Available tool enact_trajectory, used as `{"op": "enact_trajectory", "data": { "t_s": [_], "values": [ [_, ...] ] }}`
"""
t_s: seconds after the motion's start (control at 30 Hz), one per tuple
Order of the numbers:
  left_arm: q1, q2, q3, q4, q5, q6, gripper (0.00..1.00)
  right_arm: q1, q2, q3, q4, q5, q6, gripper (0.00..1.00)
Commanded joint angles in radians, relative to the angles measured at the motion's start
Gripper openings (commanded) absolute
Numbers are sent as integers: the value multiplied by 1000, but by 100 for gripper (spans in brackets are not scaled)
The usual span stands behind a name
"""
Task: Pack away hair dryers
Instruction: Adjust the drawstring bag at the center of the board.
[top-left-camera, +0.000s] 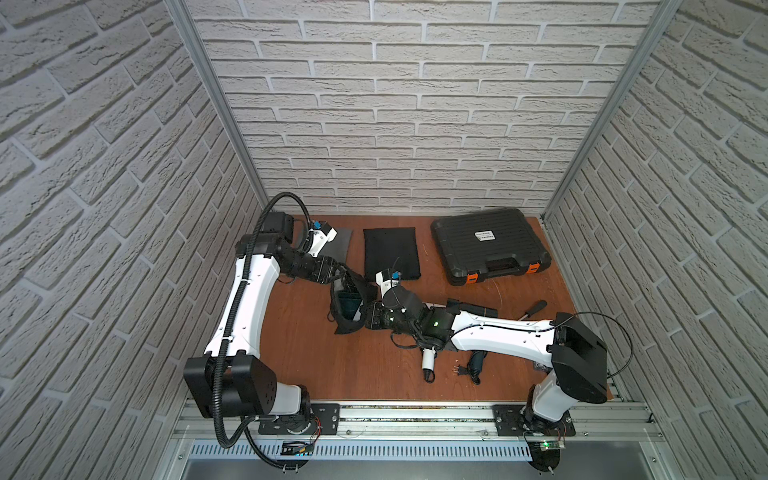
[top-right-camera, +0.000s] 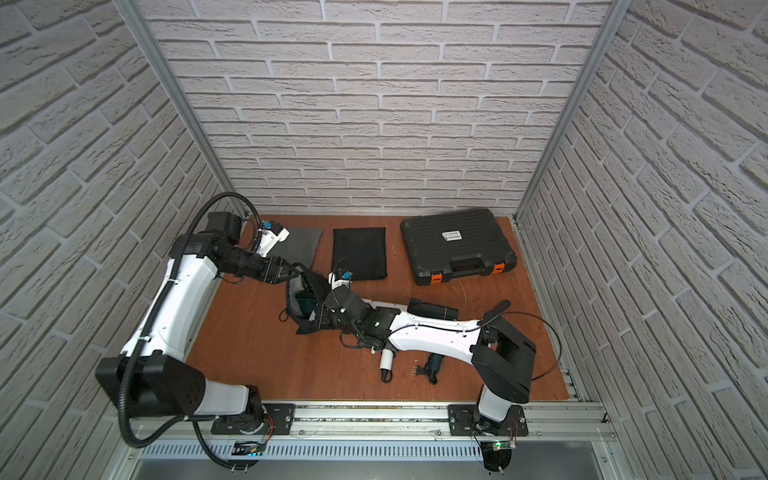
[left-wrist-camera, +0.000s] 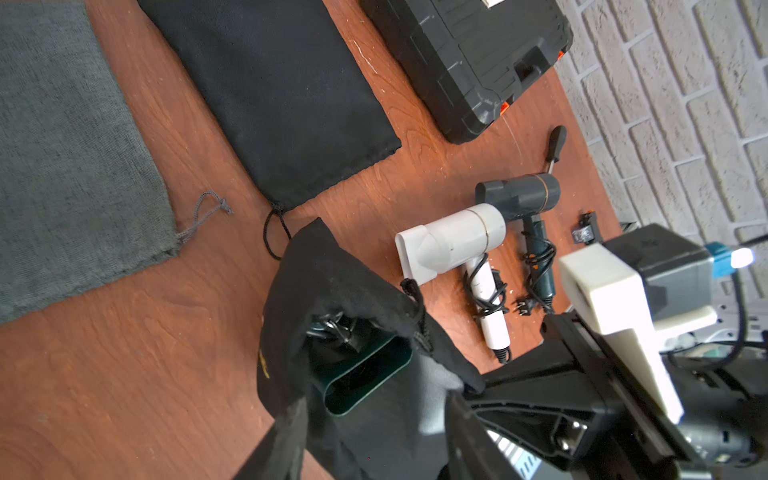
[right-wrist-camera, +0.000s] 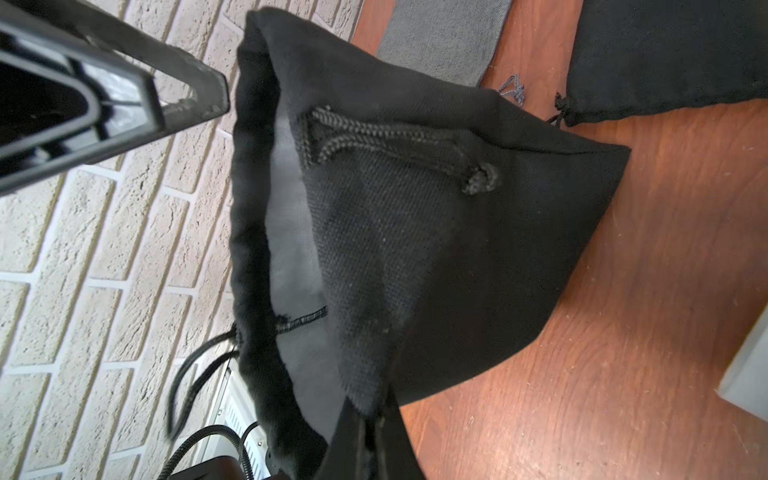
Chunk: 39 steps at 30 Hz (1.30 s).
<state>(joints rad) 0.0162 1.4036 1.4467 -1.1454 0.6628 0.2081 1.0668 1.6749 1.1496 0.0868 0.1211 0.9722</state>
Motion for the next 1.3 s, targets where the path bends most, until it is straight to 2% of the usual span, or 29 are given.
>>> {"op": "enact_trajectory", "data": {
  "t_s": [0.0,0.1,0.2,0.37,0.57,0.67,0.93,1.07,1.2,1.27],
  "values": [
    [-5,-27,27,-16,1,6,61,7,-47,-9,40,26,2,3],
    [-5,-52,60,-77,-49,37,64,8,-52,-14,35,32,2,3],
    [-5,-94,81,-174,-108,105,63,8,-57,-17,31,40,0,3],
    [-8,-172,14,-340,-141,178,61,5,-60,-21,23,48,-1,3],
    [-20,-181,-56,-425,-105,152,64,5,-46,-18,31,45,3,3],
    [-36,-170,-54,-402,-158,109,68,4,-37,-19,41,40,8,3],
    [-77,-104,-61,-396,-198,99,68,5,-34,-27,57,37,13,3],
    [-116,-82,-71,-380,-221,92,64,5,-34,-30,61,37,10,2],
    [-141,-62,-66,-384,-229,88,54,5,-35,-31,64,37,9,3],
    [-150,-59,-66,-391,-231,92,46,5,-38,-34,65,38,10,3]
  ]
}}
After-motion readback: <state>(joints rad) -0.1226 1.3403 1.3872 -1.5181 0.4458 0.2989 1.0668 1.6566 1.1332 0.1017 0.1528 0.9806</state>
